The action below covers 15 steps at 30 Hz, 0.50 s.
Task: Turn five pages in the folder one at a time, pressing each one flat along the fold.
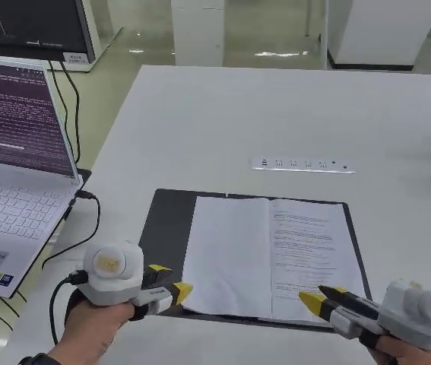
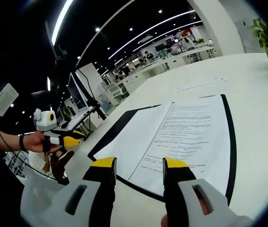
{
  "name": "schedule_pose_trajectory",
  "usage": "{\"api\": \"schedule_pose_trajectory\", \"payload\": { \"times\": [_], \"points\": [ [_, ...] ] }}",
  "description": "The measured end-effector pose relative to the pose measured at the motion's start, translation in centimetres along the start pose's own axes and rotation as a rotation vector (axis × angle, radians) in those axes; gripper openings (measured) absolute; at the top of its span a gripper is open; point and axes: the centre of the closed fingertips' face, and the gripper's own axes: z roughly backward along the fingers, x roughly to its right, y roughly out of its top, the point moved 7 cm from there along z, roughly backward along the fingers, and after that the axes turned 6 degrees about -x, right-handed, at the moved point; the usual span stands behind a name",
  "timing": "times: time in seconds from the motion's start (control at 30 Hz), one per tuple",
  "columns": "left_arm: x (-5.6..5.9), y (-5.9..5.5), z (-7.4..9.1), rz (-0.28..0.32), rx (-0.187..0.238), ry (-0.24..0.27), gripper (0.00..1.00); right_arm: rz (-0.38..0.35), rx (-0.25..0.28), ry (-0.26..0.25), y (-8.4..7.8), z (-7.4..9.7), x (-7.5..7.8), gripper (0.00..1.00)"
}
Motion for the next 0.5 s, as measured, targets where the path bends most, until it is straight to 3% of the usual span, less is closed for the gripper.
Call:
{"api": "schedule_pose_trajectory", "payload": {
  "times": [0.27,0.5],
  "points": [
    [-0.1,1.2,1.9,-0.007,0.047,0.028,0.4,0.005,0.014,-0.061,-0.2,2.6,0.0,0.45],
    [-0.4,0.3,3.1,0.013,0.051,0.044,0.47,-0.026,0.065,-0.106,-0.6,4.2,-0.4,0.5]
  ]
}}
